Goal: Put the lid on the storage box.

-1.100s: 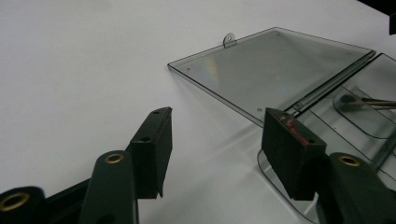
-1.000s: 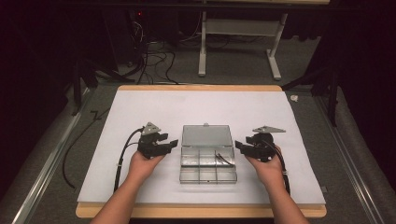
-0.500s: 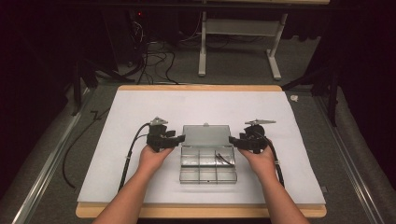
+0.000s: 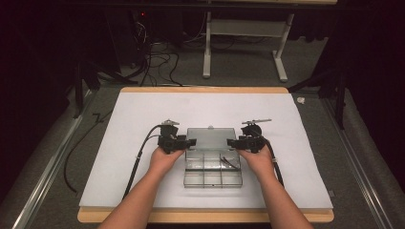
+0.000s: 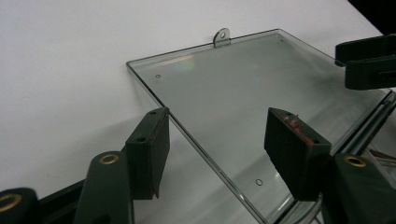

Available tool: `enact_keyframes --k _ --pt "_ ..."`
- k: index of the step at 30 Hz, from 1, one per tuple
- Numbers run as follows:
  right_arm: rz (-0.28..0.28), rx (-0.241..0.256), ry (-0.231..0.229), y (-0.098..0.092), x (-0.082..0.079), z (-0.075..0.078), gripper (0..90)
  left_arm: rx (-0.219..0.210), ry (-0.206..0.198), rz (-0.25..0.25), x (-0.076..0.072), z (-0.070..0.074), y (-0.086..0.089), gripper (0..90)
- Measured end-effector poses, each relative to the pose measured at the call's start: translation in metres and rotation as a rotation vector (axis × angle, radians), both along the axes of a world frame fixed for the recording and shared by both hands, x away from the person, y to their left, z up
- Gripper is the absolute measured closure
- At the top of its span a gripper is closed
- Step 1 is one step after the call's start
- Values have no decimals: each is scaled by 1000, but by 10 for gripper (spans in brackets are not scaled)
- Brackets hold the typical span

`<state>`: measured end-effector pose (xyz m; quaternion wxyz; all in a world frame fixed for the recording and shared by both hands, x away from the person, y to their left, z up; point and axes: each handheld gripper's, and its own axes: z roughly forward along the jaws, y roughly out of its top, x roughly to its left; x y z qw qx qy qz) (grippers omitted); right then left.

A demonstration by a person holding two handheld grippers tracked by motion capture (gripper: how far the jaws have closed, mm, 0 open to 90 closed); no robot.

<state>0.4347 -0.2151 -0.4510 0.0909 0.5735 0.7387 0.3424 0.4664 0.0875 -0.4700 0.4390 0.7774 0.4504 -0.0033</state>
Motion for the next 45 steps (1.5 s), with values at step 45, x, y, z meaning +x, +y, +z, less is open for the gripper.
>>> enact_keyframes --k 45 --pt "-2 116 8 1 7 0 422 -114 4 34 -2 3 10 563"
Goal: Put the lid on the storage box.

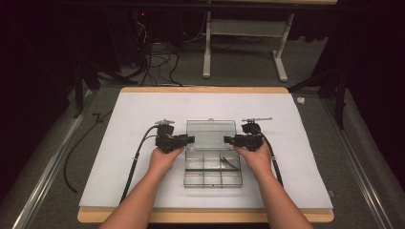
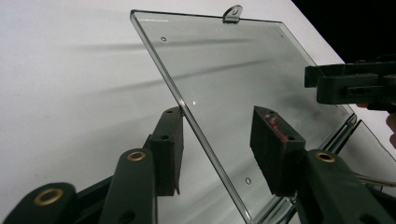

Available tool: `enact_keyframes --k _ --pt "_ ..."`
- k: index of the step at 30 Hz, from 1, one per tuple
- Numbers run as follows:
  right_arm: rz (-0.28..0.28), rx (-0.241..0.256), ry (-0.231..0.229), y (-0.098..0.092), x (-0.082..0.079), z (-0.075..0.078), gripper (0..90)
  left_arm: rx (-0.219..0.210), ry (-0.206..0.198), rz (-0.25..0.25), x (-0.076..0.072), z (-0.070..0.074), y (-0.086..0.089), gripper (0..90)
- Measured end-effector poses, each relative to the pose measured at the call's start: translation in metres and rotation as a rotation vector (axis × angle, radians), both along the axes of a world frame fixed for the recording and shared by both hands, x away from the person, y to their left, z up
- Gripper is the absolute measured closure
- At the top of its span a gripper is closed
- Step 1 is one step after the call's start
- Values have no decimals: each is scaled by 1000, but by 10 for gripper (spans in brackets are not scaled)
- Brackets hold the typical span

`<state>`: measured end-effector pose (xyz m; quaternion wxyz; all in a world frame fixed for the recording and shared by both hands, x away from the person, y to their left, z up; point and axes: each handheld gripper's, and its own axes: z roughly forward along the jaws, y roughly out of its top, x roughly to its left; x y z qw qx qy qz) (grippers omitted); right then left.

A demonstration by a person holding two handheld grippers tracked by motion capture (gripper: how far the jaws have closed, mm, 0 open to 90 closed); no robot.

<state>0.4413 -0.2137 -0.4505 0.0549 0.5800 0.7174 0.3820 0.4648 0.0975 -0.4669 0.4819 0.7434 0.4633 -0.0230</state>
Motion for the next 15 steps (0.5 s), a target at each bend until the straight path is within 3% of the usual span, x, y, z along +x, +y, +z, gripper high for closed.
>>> enact_keyframes --k 15 --pt "-9 -15 -63 -2 -7 12 543 13 -74 13 -6 13 3 677"
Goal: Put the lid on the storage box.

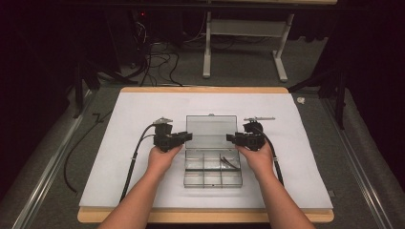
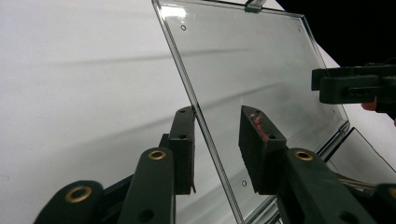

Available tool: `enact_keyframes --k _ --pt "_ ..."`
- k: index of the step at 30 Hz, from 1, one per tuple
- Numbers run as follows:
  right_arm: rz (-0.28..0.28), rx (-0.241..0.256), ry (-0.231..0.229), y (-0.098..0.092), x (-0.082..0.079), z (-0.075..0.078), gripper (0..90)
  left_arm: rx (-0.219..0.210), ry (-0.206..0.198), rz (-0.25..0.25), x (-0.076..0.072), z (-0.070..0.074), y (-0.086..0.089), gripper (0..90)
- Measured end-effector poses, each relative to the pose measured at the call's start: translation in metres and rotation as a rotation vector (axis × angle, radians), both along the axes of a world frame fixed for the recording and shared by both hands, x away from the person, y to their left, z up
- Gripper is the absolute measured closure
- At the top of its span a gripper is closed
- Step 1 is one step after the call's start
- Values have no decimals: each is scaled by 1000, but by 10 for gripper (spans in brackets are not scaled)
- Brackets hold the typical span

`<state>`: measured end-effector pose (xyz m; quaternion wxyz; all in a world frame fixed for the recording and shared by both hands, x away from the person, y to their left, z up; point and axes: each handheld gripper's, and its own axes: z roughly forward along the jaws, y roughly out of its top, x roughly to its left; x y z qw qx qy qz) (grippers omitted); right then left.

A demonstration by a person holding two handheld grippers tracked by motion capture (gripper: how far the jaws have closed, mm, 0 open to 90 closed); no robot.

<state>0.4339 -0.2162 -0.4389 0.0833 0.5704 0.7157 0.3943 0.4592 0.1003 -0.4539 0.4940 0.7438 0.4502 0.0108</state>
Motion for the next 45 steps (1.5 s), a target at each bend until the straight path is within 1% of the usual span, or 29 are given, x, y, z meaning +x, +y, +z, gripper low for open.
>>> enact_keyframes --k 6,13,17,21,26,30,34,39,42,45 --pt "2 -15 -26 -1 -4 5 582 9 -34 1 -4 6 1 719" --pt "3 -43 -71 0 -12 12 635 32 -93 2 -13 13 2 762" --pt "3 -63 -80 0 -16 16 657 42 -119 1 -17 15 2 779" --pt "5 -68 -95 0 -19 18 679 40 -138 5 -21 16 3 792" --pt "10 -67 -107 -1 -23 20 690 67 -176 4 -27 20 2 809" --pt "12 -62 -120 -2 -27 21 696 76 -194 3 -31 21 2 821" --pt "15 -61 -136 -1 -32 22 680 63 -208 1 -34 22 3 828" --pt "16 -78 -156 0 -37 23 676 68 -224 -3 -38 24 3 825" --pt "15 -78 -169 1 -40 23 673 80 -233 -7 -40 25 3 820" --pt "17 -79 -180 1 -42 23 668 80 -241 -7 -43 26 1 792"
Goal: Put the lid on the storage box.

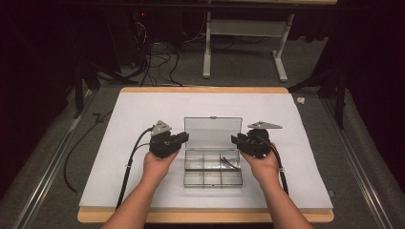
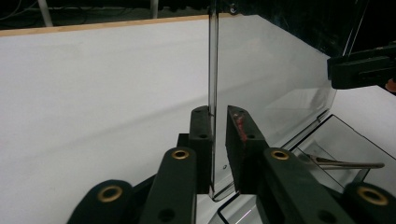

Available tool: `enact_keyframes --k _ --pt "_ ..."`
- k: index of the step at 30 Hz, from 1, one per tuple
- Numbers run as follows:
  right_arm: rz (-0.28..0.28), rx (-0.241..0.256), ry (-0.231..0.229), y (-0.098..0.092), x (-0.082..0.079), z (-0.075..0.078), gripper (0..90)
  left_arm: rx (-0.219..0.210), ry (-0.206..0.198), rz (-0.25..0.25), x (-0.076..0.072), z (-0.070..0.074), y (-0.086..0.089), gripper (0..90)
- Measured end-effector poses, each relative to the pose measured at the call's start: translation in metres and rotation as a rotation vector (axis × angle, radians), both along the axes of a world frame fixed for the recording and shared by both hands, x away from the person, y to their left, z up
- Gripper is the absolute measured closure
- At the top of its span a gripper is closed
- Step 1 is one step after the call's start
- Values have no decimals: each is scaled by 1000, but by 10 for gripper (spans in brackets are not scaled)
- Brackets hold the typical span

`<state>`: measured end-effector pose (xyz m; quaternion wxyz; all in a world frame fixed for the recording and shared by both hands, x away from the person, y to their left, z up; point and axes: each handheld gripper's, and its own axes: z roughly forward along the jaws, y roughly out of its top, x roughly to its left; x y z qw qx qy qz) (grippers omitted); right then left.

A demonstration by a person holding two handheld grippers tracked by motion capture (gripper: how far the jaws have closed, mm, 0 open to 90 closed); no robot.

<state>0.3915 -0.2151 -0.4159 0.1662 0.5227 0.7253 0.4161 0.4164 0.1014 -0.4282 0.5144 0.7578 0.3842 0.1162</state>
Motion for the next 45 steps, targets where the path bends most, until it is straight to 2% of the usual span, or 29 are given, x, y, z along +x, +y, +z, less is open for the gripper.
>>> enact_keyframes --k 9,15,20,27,38,45 --pt "23 -12 -27 2 -11 2 617 25 -44 -11 -13 3 -4 737" --pt "34 -7 -45 3 -20 2 581 33 -57 -22 -24 4 -5 669" --pt "44 -20 -68 3 -29 0 557 13 -66 -34 -30 3 -2 646" --pt "43 -6 -78 -1 -39 -1 572 -15 -73 -36 -42 2 3 640" --pt "57 -12 -75 -4 -55 -4 605 -15 -91 -60 -61 -4 11 666" --pt "61 -27 -72 -7 -65 -8 633 -6 -89 -72 -69 -10 13 669"
